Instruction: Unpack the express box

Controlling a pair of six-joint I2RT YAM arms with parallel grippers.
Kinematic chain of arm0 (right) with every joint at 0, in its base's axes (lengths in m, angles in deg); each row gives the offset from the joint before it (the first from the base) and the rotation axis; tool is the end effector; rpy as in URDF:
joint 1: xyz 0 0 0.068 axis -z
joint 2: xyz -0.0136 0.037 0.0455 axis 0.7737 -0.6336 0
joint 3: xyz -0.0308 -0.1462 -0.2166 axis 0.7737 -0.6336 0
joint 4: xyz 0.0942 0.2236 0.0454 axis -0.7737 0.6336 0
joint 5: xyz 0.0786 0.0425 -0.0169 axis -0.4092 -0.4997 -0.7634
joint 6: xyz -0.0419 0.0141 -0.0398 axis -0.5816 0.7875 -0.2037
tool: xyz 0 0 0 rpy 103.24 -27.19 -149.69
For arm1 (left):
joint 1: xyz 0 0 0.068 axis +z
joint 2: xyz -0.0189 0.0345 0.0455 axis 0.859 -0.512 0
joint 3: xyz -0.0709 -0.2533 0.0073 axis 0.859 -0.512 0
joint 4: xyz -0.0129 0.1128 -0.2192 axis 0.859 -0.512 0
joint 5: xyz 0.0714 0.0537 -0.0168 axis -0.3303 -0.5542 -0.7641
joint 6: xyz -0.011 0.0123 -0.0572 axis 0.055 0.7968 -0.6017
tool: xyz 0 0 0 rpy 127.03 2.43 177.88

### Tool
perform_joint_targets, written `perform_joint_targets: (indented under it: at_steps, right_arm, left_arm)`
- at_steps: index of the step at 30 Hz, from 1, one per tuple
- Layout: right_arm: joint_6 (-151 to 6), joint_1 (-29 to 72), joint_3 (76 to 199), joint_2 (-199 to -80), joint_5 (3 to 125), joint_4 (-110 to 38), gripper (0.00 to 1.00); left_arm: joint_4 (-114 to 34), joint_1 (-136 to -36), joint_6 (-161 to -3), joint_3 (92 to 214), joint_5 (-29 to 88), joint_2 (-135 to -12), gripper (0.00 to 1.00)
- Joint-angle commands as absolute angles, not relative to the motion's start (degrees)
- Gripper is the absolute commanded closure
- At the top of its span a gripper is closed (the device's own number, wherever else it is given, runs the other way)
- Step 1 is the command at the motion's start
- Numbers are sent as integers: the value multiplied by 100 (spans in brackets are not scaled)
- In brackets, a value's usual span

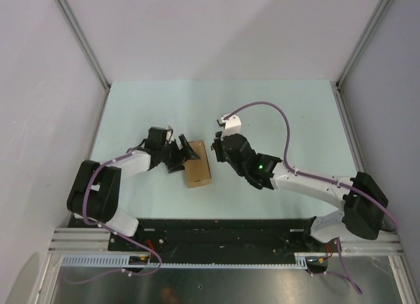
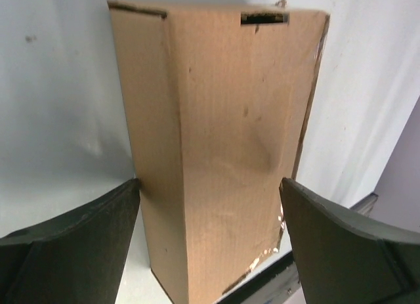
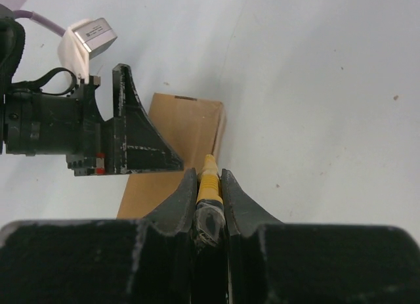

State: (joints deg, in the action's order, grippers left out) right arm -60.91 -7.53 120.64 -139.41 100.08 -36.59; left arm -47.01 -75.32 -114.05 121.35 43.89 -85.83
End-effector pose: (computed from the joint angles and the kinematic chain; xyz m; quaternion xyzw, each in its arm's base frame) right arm 0.1854 0.2599 0.2896 -0.1474 0.8036 0.1727 0.5501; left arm 0.2648 -0.0939 0.1517 -0.1605 0.9143 -0.3225 0.1852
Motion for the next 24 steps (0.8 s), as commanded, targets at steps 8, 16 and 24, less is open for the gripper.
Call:
perform_joint_targets:
  at_steps: [8, 16, 24]
  right_arm:
    - [-6149, -838, 12541, -15096, 10702, -4505, 100]
    - [-6087, -890, 12920, -15641, 11178, -4372, 100]
    - [-6237, -891, 13087, -15835, 11345, -4443, 100]
  left_arm:
    - [-4527, -7432, -11264, 12554, 4566, -9018, 8]
    - [-4535, -7414, -12134, 12194, 4804, -9247, 28]
    - [-4544, -7415, -12521, 11877, 4761, -9063, 34]
